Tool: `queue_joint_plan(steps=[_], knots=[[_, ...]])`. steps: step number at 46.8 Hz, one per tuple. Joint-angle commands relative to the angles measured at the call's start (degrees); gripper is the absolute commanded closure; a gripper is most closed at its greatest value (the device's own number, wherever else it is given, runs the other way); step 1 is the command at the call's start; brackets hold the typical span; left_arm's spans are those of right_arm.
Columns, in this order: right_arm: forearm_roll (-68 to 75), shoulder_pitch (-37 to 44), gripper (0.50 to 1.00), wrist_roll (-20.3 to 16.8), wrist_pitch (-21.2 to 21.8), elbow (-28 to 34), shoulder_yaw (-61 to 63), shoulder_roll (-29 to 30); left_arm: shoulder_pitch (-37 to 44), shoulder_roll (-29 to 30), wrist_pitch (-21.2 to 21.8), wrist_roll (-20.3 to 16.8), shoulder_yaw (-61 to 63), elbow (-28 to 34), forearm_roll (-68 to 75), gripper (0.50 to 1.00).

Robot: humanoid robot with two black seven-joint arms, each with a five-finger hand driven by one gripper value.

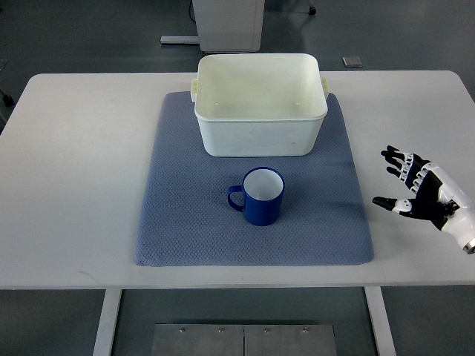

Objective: Place cup in box with right hand
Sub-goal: 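Move the right hand toward the dark blue mug's side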

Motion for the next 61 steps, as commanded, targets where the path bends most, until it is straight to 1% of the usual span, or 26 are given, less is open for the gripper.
queue_joint_plan(steps=[1,5,9,34,38,49,61], knots=[[-0.07,2.23,0.502,0.00,-2.52,0.17,-3.06,0.68,0.00,0.00,0.00,0.00,0.00,0.00,0.00,0.500],[-0.16,4.34,0.502,0.00,-4.28,0.35,-6.05,1.03,0.00,0.00,0.00,0.00,0.00,0.00,0.00,0.500],[-0.16,6.01,0.502,0.00,-5.07,0.35,-7.46,1.99,0.00,0.00,0.08,0.00,0.00,0.00,0.00,0.500],[-1.48,8.38,0.502,0.00,-5.51,0.52,-8.95,5.42,0.00,0.00,0.00,0.00,0.00,0.00,0.00,0.500],[-1.56,9.79,0.502,0.00,-6.39,0.52,-10.97,5.68,0.00,0.00,0.00,0.00,0.00,0.00,0.00,0.500],[-2.18,13.48,0.502,0.00,-10.70,0.44,-16.33,6.92,0.00,0.00,0.00,0.00,0.00,0.00,0.00,0.500],[-2.18,14.28,0.502,0.00,-11.49,0.52,-16.78,8.85,0.00,0.00,0.00,0.00,0.00,0.00,0.00,0.500]])
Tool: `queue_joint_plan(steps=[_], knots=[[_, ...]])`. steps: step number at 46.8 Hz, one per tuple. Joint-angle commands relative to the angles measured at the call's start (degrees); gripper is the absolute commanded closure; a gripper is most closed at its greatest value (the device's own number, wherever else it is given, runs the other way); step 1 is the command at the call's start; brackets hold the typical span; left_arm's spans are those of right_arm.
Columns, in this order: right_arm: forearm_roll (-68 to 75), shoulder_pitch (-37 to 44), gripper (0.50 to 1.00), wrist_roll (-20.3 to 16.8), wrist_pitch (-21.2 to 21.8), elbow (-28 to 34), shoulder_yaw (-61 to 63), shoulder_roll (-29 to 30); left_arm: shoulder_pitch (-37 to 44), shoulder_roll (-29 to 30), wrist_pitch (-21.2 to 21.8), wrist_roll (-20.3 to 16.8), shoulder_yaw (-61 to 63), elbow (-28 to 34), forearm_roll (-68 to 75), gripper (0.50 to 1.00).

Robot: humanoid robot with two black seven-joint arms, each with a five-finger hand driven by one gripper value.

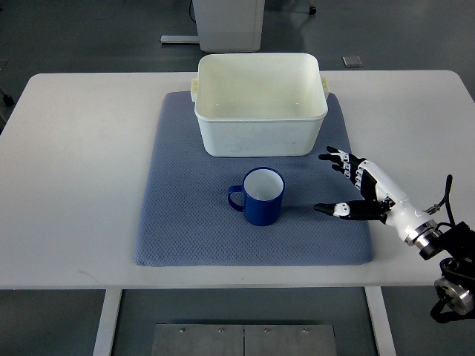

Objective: Place cup in box with right hand
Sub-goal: 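Move the right hand toward the dark blue mug's side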

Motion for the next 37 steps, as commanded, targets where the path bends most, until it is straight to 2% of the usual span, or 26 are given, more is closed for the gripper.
queue_joint_plan(steps=[1,9,22,37], knots=[[0.00,0.03,0.502,0.00,-0.04,0.08,-0.16,0.68,0.00,0.00,0.01,-0.01,0.00,0.01,0.00,0.500],[0.00,0.99,0.502,0.00,-0.65,0.08,-1.30,1.65,0.00,0.00,0.01,-0.01,0.00,0.01,0.00,0.500],[0.00,5.39,0.502,0.00,-4.08,-0.01,-6.92,3.40,0.00,0.00,0.01,-0.01,0.00,0.01,0.00,0.500],[0.09,5.65,0.502,0.00,-4.87,-0.01,-7.28,4.55,0.00,0.00,0.01,-0.01,0.00,0.01,0.00,0.500]])
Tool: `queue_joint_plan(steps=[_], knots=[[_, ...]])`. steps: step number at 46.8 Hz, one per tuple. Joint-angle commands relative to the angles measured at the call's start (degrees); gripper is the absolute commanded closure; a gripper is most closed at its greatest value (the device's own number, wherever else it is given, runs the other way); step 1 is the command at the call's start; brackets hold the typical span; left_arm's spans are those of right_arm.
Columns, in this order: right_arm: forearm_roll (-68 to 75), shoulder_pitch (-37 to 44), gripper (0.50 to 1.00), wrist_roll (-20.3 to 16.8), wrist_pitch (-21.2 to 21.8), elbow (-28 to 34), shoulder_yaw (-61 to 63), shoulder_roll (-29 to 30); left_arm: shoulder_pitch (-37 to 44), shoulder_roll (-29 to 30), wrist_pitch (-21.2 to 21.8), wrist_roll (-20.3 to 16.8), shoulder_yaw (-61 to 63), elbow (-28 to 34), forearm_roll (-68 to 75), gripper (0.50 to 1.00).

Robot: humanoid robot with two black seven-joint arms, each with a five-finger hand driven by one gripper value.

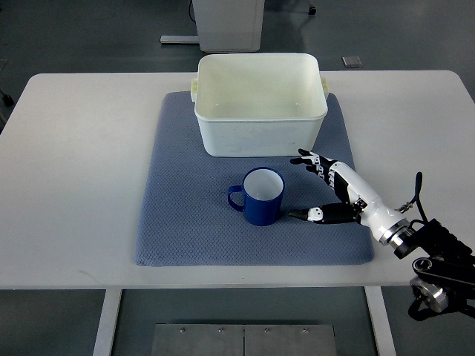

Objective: Place cup in box with right hand
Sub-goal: 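Move the right hand toward the dark blue mug's side, then close the right hand fingers around the blue mug body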

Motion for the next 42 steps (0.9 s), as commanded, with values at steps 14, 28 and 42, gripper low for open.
queue_joint_plan(steps=[14,28,42], knots=[[0.11,1.32,0.502,0.00,-1.88,-0.26,-0.52,2.39,0.00,0.00,-0.01,0.01,0.00,-0.01,0.00,0.500],[0.37,2.81,0.502,0.00,-3.64,-0.52,-3.16,4.23,0.00,0.00,-0.01,0.01,0.00,-0.01,0.00,0.500],[0.63,3.52,0.502,0.00,-4.26,-1.23,-3.78,5.11,0.00,0.00,0.08,0.01,0.00,-0.01,0.00,0.500]])
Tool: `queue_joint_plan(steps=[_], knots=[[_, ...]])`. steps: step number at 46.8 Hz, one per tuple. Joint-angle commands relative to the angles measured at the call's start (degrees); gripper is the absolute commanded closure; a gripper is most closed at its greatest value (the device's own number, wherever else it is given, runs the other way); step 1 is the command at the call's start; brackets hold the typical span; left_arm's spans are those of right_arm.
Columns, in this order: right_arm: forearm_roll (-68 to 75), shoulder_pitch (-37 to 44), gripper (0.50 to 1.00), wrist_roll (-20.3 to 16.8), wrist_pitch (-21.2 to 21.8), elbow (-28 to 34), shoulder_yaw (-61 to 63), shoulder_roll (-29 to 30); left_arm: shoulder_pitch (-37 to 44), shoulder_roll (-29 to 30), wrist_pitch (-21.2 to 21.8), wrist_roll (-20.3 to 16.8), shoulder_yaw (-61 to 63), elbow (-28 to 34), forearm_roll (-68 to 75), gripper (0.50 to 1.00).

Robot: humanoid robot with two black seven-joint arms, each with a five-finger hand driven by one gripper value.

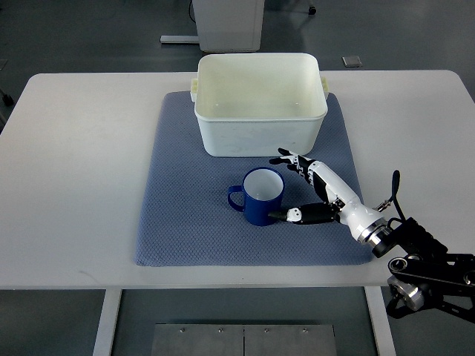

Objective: Place cup in box with right hand
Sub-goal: 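Close the right hand fingers around the blue mug body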

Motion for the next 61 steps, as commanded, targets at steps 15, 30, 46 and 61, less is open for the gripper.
queue_joint_plan(steps=[15,30,46,61], knots=[[0.03,0.20,0.502,0.00,0.00,-1.50,0.00,2.03,0.00,0.00,0.00,0.01,0.00,0.01,0.00,0.500],[0.20,0.29,0.502,0.00,0.00,-2.73,0.00,3.18,0.00,0.00,0.00,0.01,0.00,0.01,0.00,0.500],[0.29,0.46,0.502,0.00,0.00,-3.43,-0.09,3.97,0.00,0.00,0.00,0.01,0.00,0.01,0.00,0.500],[1.17,1.43,0.502,-0.90,0.09,-5.19,-0.88,5.11,0.00,0.00,0.00,0.01,0.00,0.01,0.00,0.500]])
